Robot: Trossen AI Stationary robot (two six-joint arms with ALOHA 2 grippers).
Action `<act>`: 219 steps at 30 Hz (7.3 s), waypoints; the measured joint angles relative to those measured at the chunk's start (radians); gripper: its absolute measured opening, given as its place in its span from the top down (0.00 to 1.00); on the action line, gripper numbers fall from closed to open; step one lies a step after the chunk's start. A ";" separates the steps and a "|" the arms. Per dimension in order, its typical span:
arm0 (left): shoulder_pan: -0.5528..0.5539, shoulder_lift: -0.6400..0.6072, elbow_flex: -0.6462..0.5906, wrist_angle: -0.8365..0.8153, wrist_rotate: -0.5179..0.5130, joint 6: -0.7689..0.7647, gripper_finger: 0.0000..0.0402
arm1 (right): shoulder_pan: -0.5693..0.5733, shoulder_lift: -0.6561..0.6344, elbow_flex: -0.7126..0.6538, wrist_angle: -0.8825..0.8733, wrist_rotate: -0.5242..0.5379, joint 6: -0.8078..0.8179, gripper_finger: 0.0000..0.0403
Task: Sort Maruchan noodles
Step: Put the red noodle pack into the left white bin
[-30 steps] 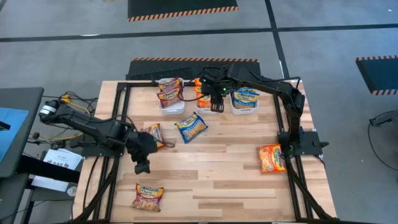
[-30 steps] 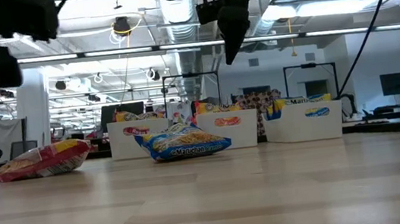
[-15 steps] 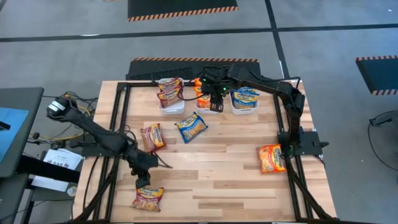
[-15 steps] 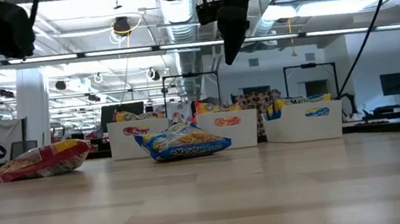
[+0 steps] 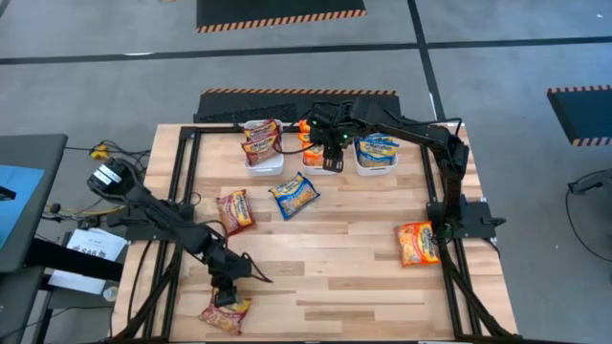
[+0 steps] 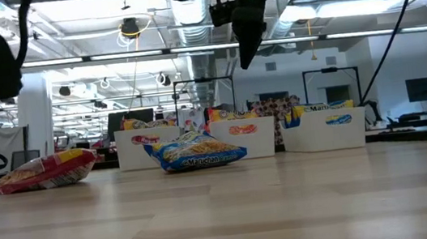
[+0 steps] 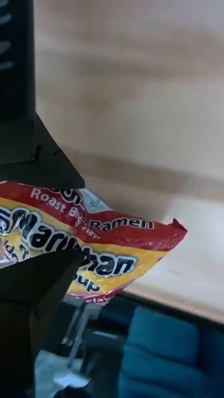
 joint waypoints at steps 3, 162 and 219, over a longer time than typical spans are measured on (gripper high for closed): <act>-0.013 0.026 0.000 0.030 0.009 -0.018 0.61 | 0.000 0.000 0.000 0.000 0.000 0.000 0.46; 0.676 -0.084 0.218 -0.266 0.131 1.119 1.00 | 0.491 0.304 -0.009 0.530 -0.231 0.471 0.49; 0.970 -0.085 0.761 -1.071 0.078 1.255 0.77 | 0.355 0.304 0.234 0.182 -0.178 0.199 0.99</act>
